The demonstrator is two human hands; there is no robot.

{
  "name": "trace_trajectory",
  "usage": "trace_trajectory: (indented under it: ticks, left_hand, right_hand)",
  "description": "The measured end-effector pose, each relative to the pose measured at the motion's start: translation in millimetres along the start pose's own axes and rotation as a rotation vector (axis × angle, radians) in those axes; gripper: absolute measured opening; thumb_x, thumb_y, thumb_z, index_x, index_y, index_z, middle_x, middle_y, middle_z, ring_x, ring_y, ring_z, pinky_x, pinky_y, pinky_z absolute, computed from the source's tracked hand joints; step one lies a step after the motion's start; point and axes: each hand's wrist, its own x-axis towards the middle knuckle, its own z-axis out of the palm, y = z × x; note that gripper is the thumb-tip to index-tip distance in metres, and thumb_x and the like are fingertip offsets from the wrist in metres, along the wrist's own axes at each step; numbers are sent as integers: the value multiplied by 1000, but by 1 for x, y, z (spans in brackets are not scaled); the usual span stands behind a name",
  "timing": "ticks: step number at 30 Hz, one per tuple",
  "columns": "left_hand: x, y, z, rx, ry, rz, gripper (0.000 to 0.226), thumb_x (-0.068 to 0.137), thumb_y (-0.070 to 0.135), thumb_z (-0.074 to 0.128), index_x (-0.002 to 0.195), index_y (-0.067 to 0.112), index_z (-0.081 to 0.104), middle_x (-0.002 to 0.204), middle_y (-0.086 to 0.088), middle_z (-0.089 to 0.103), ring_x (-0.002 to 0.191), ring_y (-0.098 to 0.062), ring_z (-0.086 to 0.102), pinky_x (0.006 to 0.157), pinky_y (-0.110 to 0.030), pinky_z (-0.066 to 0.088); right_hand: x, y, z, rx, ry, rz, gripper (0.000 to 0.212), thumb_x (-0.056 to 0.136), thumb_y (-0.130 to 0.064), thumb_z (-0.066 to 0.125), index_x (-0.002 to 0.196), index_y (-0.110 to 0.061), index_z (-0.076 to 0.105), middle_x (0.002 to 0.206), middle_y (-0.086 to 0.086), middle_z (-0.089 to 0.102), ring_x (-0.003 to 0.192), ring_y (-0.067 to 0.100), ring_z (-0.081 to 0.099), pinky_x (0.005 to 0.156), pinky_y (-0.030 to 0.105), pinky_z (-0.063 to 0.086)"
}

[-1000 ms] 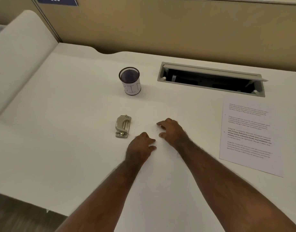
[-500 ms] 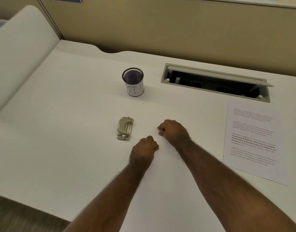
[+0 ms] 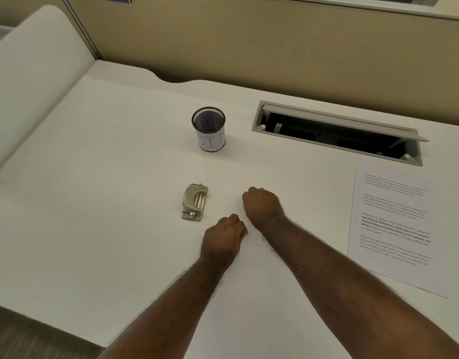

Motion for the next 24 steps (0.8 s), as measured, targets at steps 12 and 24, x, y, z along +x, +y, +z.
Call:
trace_trajectory:
  ticks: [12,24]
  left_hand:
    - [28,-32,-20,-449,-85,-425,14,90,26,58,92,20,71,98,2,71,88,-19,65,84,-35,50]
    - [128,-97,-103,-510,261,-504,14,82,31,66,84,22,76,76,12,68,74,-9,60,71,-20,40]
  right_hand:
    - [-10,54,2,1001,104,358,22,90,-25,57,71,-19,64,64,-1,64,49,15,54,46,19,45]
    - [52,34,-78,1025,225,208,19,90,-22,60,79,-12,70,77,10,72,63,14,64,53,26,53]
